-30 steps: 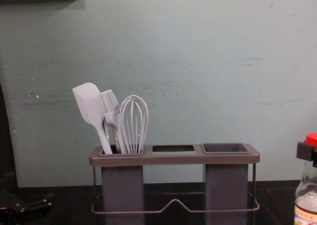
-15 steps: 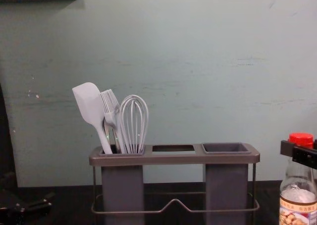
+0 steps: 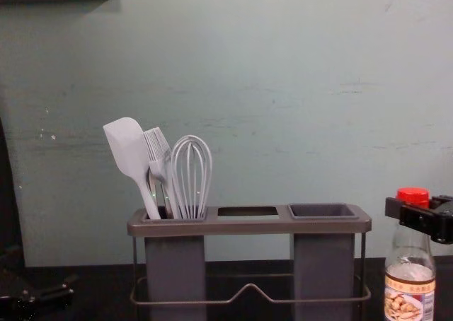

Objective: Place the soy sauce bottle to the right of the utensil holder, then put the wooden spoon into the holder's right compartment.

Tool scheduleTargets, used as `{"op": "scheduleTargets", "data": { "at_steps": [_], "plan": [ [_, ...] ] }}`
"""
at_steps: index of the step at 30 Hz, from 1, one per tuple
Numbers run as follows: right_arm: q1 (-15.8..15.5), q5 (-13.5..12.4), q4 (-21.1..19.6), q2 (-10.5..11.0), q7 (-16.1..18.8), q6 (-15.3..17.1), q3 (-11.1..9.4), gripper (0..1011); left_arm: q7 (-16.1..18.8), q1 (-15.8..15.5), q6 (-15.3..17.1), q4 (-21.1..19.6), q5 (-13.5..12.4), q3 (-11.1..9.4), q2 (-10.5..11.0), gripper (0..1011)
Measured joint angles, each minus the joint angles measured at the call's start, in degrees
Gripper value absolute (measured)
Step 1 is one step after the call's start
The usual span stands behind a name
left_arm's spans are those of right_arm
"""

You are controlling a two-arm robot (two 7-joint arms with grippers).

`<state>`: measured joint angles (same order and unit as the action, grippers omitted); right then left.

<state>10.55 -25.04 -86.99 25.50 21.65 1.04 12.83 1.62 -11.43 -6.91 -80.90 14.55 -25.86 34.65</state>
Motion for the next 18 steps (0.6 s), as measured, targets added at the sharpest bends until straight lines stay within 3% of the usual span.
{"op": "scheduleTargets", "data": {
  "at_steps": [18],
  "plan": [
    [2.2,1.5,3.6,-2.1,0.4,-2.5,1.1,382,0.0,0.0,0.0,0.0,0.0,0.0,0.0,1005]
  ]
}}
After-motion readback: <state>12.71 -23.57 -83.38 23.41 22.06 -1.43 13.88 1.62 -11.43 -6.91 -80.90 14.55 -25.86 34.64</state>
